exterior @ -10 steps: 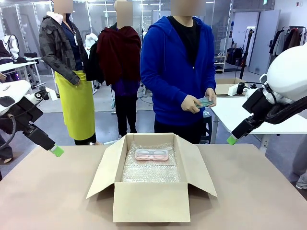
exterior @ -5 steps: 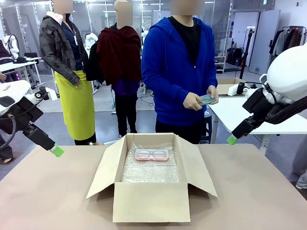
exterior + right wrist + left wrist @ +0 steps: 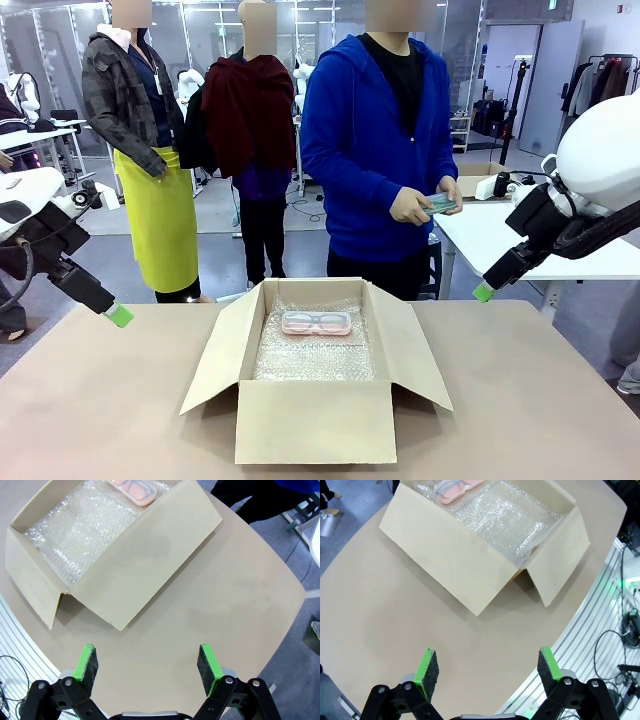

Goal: Pack the glasses set securely to prepare it for shipping.
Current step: Put the Glasses case from the right side of the table into the Package Box.

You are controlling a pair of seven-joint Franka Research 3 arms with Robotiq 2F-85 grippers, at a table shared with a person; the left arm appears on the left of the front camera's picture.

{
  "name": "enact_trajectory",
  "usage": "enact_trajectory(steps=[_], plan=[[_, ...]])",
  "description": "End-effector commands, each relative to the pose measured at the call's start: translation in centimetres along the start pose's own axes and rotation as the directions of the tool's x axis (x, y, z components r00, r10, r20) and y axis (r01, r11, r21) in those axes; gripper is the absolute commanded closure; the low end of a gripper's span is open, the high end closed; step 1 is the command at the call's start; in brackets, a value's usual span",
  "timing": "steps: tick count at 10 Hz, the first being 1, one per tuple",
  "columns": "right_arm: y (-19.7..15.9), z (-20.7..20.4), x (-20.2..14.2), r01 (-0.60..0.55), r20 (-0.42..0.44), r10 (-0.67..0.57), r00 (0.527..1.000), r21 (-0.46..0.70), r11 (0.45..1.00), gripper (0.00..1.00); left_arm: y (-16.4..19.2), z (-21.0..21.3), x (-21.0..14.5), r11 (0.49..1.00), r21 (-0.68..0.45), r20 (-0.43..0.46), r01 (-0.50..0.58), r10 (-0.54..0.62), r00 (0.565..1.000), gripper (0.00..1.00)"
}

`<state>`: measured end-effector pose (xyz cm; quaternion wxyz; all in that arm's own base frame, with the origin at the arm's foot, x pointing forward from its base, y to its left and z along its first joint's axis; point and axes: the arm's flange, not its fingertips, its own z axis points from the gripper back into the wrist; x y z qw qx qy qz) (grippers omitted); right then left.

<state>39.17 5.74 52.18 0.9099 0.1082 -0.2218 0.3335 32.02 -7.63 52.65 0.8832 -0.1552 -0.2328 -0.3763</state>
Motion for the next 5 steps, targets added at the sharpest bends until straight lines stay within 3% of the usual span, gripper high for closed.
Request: enact_trajectory(steps=[1,5], plan=[[0.01,0.06,0.09,0.001,0.003,-0.001,1.0,-0.01,1.0,0.0,0.13,0.03,-0.06,1.0,-0.018,0.018,0.012,-0.011,1.0,0.0],[0.01,0.06,0.09,0.001,0.003,-0.001,1.0,-0.01,1.0,0.0,0.13,0.03,-0.06,1.0,-0.018,0.018,0.012,-0.011,1.0,0.0]])
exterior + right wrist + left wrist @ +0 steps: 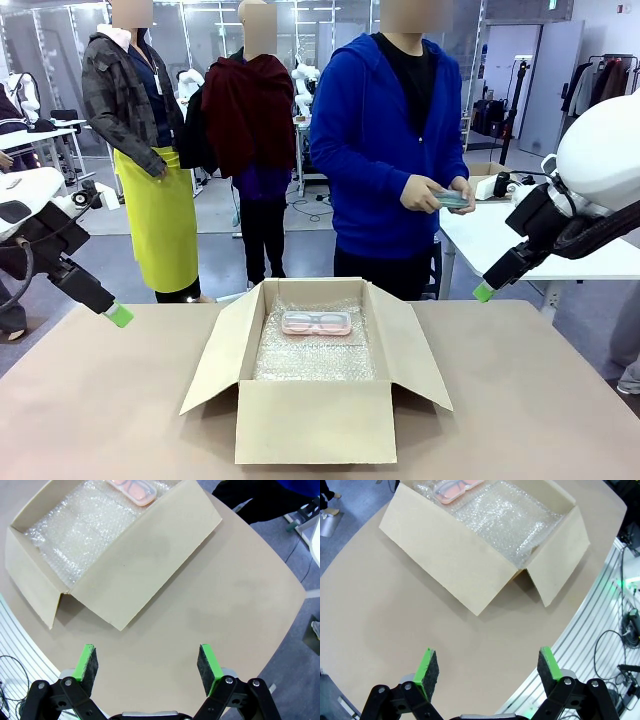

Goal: Pack the glasses set securely to prepare it for shipping.
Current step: Put the Glasses case from the right side of the table into the Package Box.

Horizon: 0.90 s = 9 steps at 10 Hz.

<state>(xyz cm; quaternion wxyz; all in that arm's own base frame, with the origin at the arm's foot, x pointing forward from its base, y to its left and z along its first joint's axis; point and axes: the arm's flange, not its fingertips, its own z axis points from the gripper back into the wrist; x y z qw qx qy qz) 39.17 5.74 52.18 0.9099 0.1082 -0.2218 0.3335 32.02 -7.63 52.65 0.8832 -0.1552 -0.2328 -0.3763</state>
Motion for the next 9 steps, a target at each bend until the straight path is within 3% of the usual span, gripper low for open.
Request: enact_trajectory(steps=[1,9], plan=[[0.01,0.06,0.09,0.001,0.003,-0.001,1.0,-0.01,1.0,0.0,0.13,0.03,-0.06,1.0,-0.018,0.018,0.012,-0.011,1.0,0.0],[0.01,0.06,0.09,0.001,0.003,-0.001,1.0,-0.01,1.0,0.0,0.13,0.03,-0.06,1.0,-0.018,0.018,0.012,-0.011,1.0,0.0]])
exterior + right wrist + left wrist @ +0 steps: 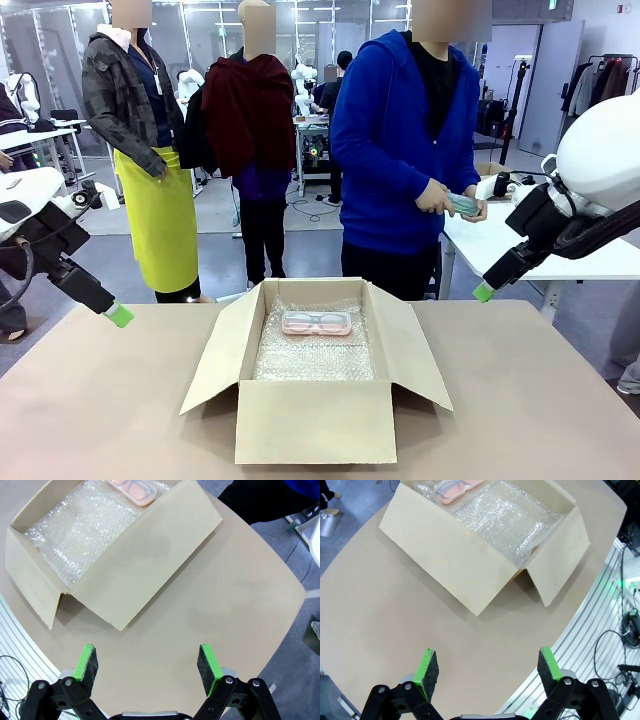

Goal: Pack the glasses set securely to prepare it for shipping.
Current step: Put the Glasses case from the right side of the table into the Package Box.

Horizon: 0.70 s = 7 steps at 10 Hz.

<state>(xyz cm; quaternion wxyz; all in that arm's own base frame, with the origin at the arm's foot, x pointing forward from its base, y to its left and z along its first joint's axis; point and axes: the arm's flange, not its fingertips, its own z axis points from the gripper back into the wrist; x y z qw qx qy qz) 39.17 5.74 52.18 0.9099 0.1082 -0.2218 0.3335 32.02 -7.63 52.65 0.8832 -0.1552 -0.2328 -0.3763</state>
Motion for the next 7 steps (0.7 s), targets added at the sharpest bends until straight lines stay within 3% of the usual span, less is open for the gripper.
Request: enact_trajectory(steps=[1,7], plan=[[0.01,0.07,0.09,0.002,0.003,-0.001,1.0,-0.01,1.0,0.0,0.13,0.03,-0.06,1.0,-0.018,0.018,0.012,-0.011,1.0,0.0],[0.01,0.07,0.09,0.002,0.003,-0.001,1.0,-0.01,1.0,0.0,0.13,0.03,-0.06,1.0,-0.018,0.018,0.012,-0.011,1.0,0.0]])
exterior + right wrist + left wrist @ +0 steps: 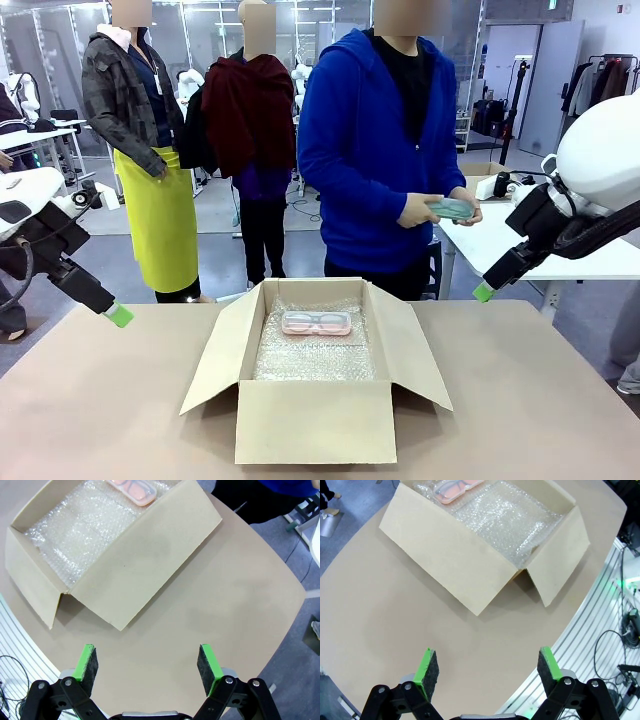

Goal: Pack the glasses set securely to prepare it for shipping.
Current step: Put the Glasses case from the right side of the table into the Package Box.

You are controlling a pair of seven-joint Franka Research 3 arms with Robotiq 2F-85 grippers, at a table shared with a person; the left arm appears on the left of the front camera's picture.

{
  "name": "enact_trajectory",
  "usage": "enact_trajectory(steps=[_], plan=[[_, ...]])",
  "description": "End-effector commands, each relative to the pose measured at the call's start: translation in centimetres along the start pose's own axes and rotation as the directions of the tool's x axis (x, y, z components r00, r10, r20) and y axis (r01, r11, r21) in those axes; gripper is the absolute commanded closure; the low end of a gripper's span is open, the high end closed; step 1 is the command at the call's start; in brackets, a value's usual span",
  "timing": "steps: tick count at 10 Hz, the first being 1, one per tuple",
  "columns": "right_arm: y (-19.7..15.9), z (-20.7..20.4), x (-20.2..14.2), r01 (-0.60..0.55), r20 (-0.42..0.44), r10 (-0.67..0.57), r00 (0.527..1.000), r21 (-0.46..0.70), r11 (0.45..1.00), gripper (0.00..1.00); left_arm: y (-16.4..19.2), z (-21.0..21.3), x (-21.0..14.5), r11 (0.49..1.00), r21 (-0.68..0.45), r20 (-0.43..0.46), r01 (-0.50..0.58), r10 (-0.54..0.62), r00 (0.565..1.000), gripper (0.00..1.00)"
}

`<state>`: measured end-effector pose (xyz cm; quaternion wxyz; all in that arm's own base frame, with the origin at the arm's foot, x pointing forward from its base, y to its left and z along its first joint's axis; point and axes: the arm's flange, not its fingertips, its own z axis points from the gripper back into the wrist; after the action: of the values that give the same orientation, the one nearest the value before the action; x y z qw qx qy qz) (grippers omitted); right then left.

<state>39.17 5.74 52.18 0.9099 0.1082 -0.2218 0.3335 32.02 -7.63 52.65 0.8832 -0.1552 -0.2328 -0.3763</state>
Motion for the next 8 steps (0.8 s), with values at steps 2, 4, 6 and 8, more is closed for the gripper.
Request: enact_trajectory(steps=[2,4,6,8], plan=[[0.01,0.07,0.09,0.002,0.003,-0.002,1.0,-0.01,1.0,0.0,0.13,0.03,-0.06,1.0,-0.018,0.018,0.012,-0.011,1.0,0.0],[0.01,0.07,0.09,0.002,0.003,-0.002,1.0,-0.01,1.0,0.0,0.13,0.03,-0.06,1.0,-0.018,0.018,0.012,-0.011,1.0,0.0],[0.01,0.07,0.09,0.002,0.003,-0.002,1.0,-0.01,1.0,0.0,0.13,0.03,-0.06,1.0,-0.018,0.018,0.012,-0.011,1.0,0.0],[0.01,0.07,0.09,0.002,0.003,-0.002,1.0,-0.01,1.0,0.0,0.13,0.03,-0.06,1.0,-0.018,0.018,0.012,-0.011,1.0,0.0]])
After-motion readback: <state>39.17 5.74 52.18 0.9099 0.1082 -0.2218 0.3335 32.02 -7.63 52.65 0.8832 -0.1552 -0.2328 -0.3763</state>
